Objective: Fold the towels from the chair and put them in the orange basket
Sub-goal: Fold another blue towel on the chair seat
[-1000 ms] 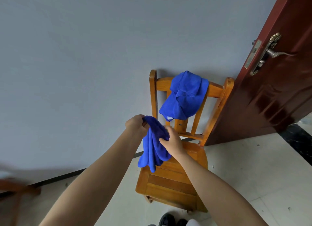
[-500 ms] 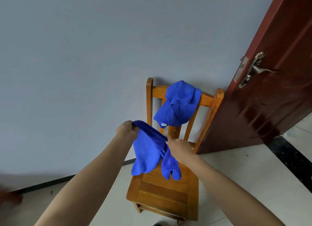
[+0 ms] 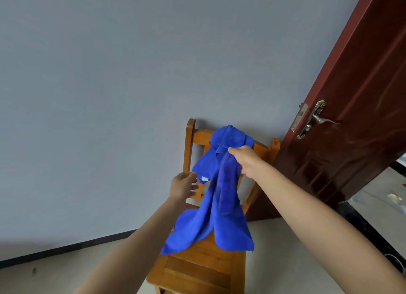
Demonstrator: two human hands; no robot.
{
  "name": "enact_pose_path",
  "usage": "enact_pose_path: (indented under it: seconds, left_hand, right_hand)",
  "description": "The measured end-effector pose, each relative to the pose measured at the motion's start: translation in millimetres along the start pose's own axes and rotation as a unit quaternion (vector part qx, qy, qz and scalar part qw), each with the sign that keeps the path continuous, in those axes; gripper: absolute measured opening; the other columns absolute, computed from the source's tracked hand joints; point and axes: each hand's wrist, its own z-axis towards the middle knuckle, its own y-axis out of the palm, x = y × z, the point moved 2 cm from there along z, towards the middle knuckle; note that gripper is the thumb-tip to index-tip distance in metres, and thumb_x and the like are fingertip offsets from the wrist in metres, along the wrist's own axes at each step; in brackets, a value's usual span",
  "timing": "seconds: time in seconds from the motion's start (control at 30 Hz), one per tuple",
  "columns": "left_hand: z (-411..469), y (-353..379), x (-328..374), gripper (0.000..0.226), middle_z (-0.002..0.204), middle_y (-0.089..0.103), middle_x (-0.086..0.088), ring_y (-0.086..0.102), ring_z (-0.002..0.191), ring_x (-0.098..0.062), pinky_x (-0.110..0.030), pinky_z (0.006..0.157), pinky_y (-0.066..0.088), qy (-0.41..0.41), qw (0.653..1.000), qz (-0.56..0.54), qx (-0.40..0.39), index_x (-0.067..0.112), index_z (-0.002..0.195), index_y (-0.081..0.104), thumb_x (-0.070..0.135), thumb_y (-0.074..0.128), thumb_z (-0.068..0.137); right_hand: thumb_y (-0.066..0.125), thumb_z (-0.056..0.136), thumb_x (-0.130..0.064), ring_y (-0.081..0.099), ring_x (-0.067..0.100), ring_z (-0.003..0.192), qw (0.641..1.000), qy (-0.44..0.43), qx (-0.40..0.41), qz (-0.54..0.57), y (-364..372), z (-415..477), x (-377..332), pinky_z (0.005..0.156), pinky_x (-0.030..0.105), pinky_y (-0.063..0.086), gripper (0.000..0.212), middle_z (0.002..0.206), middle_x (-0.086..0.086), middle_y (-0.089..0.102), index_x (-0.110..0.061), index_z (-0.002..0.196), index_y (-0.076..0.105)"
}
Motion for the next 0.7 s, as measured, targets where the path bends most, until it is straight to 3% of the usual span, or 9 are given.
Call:
enact_pose_path:
  seconds: [0.1, 0.17, 0.23, 0.33, 0.4, 0.57, 0.63, 0.7]
  left_hand:
    - [-13, 2, -16, 0.019, 0.088, 0.057, 0.002, 0.055, 0.084, -0.015, -0.015, 0.068, 0.047, 0.120, 0.992, 0.025, -0.029, 0.019, 0.095, 0.054, 0.033, 0.062, 0.085]
    - [-19, 2, -32, 0.058, 0.103, 0.054, 0.011, 0.053, 0.097, -0.007, -0.010, 0.076, 0.047, 0.173, 0.978, 0.068, -0.094, 0.023, 0.116, 0.046, 0.049, 0.066, 0.068]
    - [-17, 4, -45, 0.075, 0.115, 0.051, 0.017, 0.050, 0.107, -0.001, -0.014, 0.085, 0.046, 0.212, 0.959, 0.152, -0.111, 0.025, 0.127, 0.040, 0.055, 0.066, 0.063]
    - [-6, 6, -44, 0.039, 0.100, 0.054, 0.006, 0.055, 0.096, -0.015, -0.023, 0.078, 0.043, 0.236, 0.950, 0.204, 0.021, 0.017, 0.110, 0.055, 0.031, 0.067, 0.076]
    - [0, 5, -37, 0.012, 0.088, 0.052, 0.002, 0.055, 0.087, -0.025, -0.029, 0.073, 0.041, 0.222, 0.946, 0.216, 0.099, 0.012, 0.092, 0.058, 0.016, 0.063, 0.082]
    - [16, -10, -47, 0.020, 0.088, 0.064, 0.002, 0.060, 0.086, -0.020, -0.040, 0.084, 0.048, 0.145, 0.965, 0.193, 0.099, 0.033, 0.076, 0.051, 0.016, 0.061, 0.081]
    - [21, -18, -56, 0.009, 0.087, 0.066, 0.001, 0.062, 0.088, -0.022, -0.041, 0.085, 0.049, 0.109, 0.970, 0.198, 0.092, 0.028, 0.081, 0.055, 0.020, 0.059, 0.082]
    - [25, -28, -63, 0.003, 0.084, 0.067, 0.000, 0.064, 0.085, -0.025, -0.040, 0.082, 0.050, 0.100, 0.970, 0.196, 0.104, 0.022, 0.084, 0.059, 0.023, 0.056, 0.083]
  right_hand:
    - [0.045, 0.096, -0.023, 0.055, 0.033, 0.111, 0.999, 0.008, 0.044, 0.019, 8, 0, -14, 0.092, 0.042, 0.046, 0.032, 0.120, 0.019, 0.057, -0.001, 0.118, 0.050]
    - [0.043, 0.098, -0.023, 0.054, 0.032, 0.111, 0.998, 0.006, 0.051, 0.038, 13, 1, -23, 0.093, 0.039, 0.046, 0.032, 0.114, 0.017, 0.057, 0.001, 0.118, 0.049]
    - [0.040, 0.099, -0.022, 0.053, 0.027, 0.103, 0.997, 0.011, 0.063, 0.044, 16, 2, -31, 0.086, 0.034, 0.044, 0.035, 0.105, 0.014, 0.052, 0.002, 0.122, 0.047]
    - [0.037, 0.100, -0.023, 0.052, 0.031, 0.113, 0.994, 0.017, 0.086, 0.070, 19, -2, -42, 0.094, 0.039, 0.044, 0.037, 0.110, 0.016, 0.052, 0.003, 0.125, 0.045]
    - [0.039, 0.100, -0.024, 0.053, 0.031, 0.114, 0.990, 0.012, 0.097, 0.101, 19, 1, -46, 0.097, 0.041, 0.046, 0.037, 0.102, 0.012, 0.050, 0.003, 0.124, 0.048]
    - [0.057, 0.091, -0.026, 0.060, 0.028, 0.097, 0.980, 0.019, 0.117, 0.160, 3, 5, -53, 0.090, 0.041, 0.052, 0.029, 0.101, 0.011, 0.060, -0.003, 0.109, 0.058]
    - [0.064, 0.085, -0.015, 0.058, 0.024, 0.079, 0.974, 0.026, 0.118, 0.193, -6, 9, -51, 0.077, 0.037, 0.053, 0.012, 0.086, 0.008, 0.059, -0.004, 0.089, 0.060]
    - [0.066, 0.080, -0.005, 0.055, 0.022, 0.069, 0.971, 0.038, 0.118, 0.203, -15, 14, -46, 0.067, 0.035, 0.051, 0.008, 0.078, 0.008, 0.057, -0.005, 0.076, 0.059]
